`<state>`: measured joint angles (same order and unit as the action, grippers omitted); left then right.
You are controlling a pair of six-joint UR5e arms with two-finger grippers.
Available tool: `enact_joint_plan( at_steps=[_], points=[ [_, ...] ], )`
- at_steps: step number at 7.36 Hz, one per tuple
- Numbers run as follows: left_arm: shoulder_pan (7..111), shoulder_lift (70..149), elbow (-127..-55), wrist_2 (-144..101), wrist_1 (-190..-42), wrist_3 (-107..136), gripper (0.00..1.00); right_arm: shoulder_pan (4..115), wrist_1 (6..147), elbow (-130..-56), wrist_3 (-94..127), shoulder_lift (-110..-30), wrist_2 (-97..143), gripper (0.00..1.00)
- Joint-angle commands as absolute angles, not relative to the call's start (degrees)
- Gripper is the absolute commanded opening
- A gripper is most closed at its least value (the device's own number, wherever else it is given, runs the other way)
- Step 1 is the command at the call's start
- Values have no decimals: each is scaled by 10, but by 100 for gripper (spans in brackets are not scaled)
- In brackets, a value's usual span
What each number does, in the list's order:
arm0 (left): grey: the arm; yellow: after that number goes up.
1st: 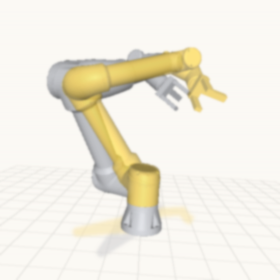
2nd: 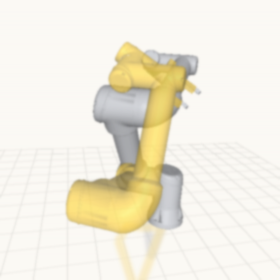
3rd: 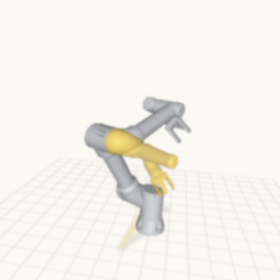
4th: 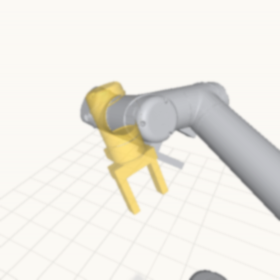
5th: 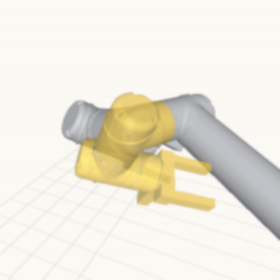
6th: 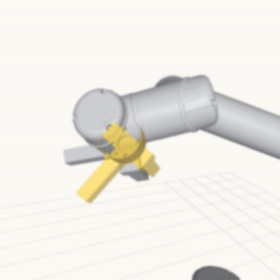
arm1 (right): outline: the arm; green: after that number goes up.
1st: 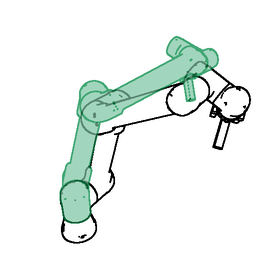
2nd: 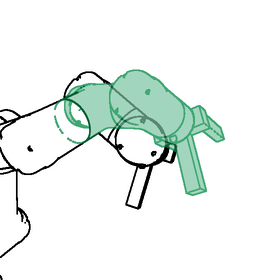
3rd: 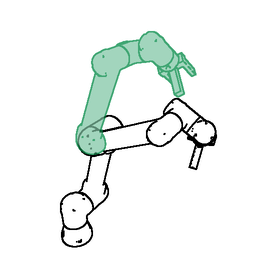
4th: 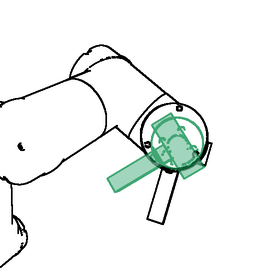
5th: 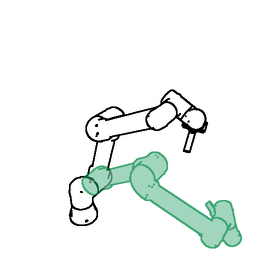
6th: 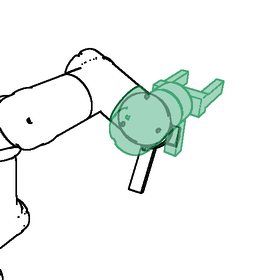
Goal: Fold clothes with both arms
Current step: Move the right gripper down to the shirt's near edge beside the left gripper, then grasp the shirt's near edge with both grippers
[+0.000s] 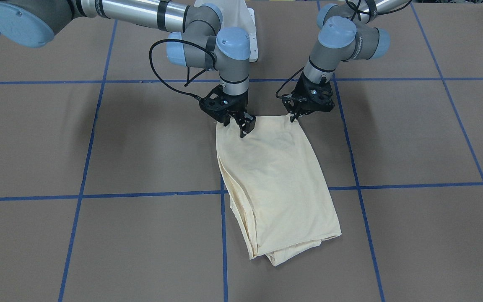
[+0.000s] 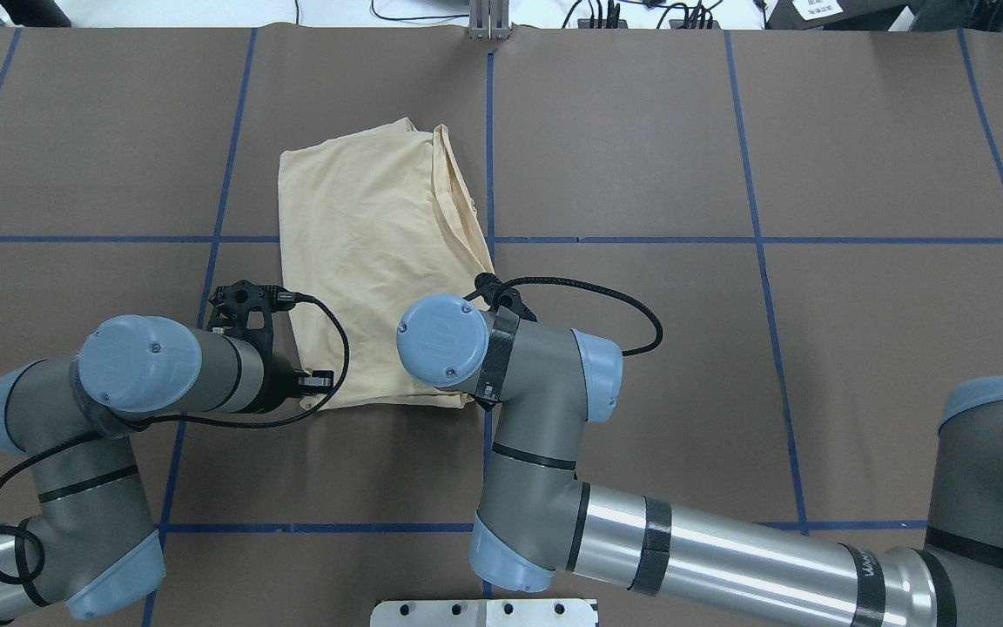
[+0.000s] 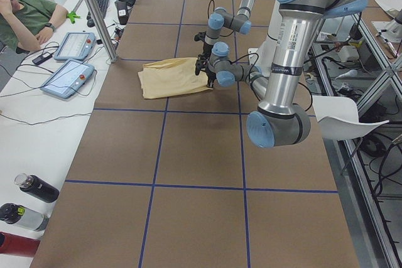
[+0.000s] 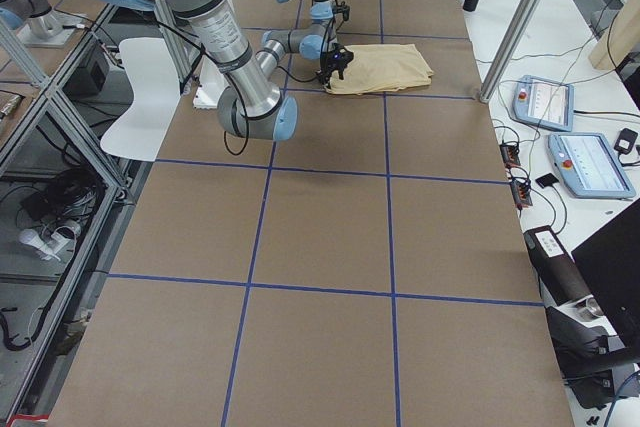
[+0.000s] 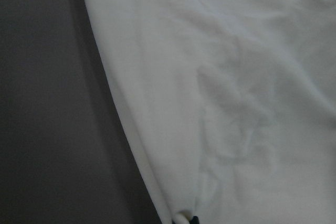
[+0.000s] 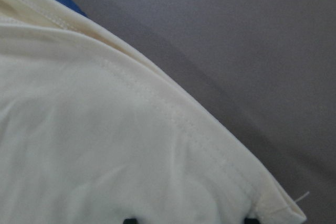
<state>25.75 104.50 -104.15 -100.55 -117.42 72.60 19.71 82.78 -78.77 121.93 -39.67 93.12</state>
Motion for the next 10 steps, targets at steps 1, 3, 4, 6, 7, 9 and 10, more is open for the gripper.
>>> enact_joint_plan(
  at_steps=[1,3,4,6,7,9,10],
  points=[
    [258,1044,-1044,-1005,-1174,726,0,197,827,-779,1225,-388,930,66],
    [258,1045,-1045,-1005,-1174,726,0,197,825,-779,1250,-385,931,4],
    [258,1045,-1045,-1005,-1174,726,0,197,824,-779,1246,-386,931,0],
    [258,1044,-1049,-1005,-1174,726,0,197,824,-780,1248,-385,932,0],
    [258,1045,-1049,-1006,-1174,726,0,197,824,-780,1251,-385,932,0],
    [258,1045,-1061,-1017,-1174,726,0,198,824,-797,1251,-388,934,0],
    [258,1045,-1077,-1022,-1173,726,0,198,829,-822,1251,-398,937,0]
  ],
)
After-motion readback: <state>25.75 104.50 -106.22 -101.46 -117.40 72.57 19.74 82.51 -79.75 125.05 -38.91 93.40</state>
